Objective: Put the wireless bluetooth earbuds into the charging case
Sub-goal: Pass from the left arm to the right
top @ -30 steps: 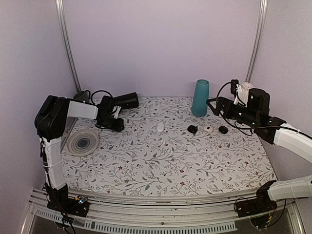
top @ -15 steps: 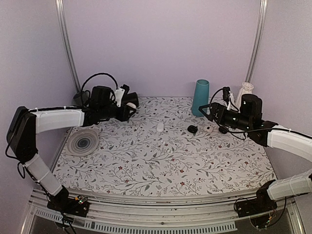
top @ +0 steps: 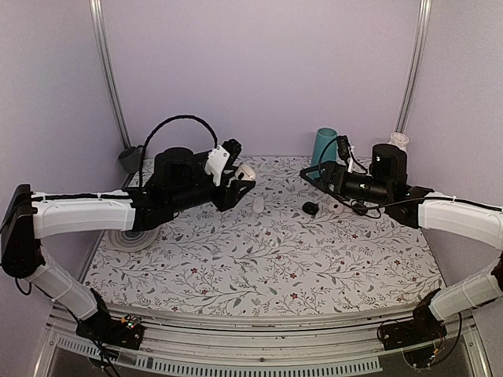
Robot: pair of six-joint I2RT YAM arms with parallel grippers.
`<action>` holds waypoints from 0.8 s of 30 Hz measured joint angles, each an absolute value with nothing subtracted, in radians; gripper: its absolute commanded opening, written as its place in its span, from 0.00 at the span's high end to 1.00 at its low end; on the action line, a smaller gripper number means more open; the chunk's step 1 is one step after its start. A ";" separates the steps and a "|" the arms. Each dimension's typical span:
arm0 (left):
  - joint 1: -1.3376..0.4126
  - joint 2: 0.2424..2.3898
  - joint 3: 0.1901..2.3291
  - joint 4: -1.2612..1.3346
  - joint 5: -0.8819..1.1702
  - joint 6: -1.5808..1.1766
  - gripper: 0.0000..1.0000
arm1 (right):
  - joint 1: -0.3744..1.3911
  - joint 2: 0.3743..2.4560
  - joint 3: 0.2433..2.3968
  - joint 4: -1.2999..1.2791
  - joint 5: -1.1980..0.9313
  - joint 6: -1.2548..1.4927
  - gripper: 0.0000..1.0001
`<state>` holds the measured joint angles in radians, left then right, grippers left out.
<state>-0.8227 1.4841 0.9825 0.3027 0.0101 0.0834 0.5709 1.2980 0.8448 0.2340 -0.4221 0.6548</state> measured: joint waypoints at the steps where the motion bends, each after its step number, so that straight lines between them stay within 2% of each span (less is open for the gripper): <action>1: -0.844 1.484 0.982 0.306 -0.007 0.100 0.56 | 0.580 1.309 0.859 0.235 -0.427 0.659 0.10; 13: -0.952 1.558 1.061 0.306 -0.147 0.238 0.56 | 0.657 1.439 0.991 0.231 -0.487 0.673 0.32; 24: -0.989 1.607 1.090 0.285 -0.190 0.285 0.57 | 0.695 1.488 1.024 0.224 -0.508 0.674 0.43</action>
<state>-0.9890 1.6066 1.0897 0.2852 -0.1898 0.2848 0.6949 1.4879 1.0245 0.2237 -0.5079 0.6739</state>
